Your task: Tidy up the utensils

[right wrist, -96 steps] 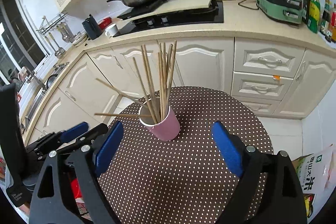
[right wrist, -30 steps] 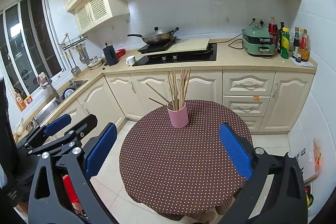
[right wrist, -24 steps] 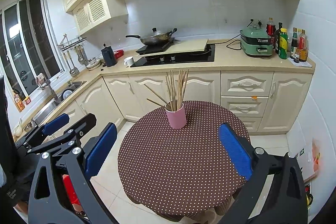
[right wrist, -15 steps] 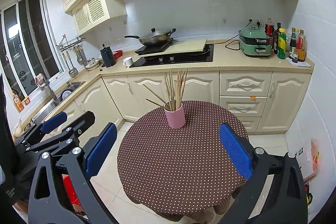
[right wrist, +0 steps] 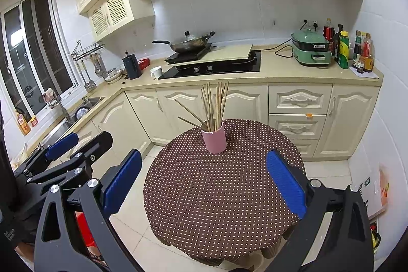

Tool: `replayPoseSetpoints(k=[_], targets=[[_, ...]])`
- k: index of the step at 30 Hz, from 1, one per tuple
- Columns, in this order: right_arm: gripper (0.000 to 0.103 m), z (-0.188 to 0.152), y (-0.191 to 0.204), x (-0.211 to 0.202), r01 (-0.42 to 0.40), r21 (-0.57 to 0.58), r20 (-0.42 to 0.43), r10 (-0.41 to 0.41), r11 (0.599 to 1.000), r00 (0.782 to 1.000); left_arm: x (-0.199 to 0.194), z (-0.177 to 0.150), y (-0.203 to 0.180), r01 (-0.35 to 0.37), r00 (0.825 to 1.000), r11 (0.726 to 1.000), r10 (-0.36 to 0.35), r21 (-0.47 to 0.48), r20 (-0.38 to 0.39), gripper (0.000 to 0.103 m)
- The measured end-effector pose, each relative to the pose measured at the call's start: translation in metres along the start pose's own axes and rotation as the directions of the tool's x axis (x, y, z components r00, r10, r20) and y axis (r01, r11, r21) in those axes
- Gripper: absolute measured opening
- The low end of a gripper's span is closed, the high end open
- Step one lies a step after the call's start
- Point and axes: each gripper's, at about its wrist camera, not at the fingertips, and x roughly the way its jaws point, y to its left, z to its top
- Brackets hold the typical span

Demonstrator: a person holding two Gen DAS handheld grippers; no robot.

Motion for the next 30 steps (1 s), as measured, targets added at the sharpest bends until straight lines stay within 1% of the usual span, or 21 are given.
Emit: replayPoseSetpoints(k=[19, 30], targets=[[0.095, -0.0031, -0.0038, 0.0033, 0.001, 0.008, -0.013, -0.001, 1.000, 1.000, 0.0015, 0.0000, 0.0071, 0.013, 1.000, 1.000, -0.014, -0.002, -0.014, 0.080], [0.095, -0.0038, -0.0048, 0.0042, -0.007, 0.002, -0.012, 0.007, 1.000, 1.000, 0.0029, -0.0015, 0.0073, 0.004, 1.000, 1.000, -0.004, -0.006, -0.019, 0.082]])
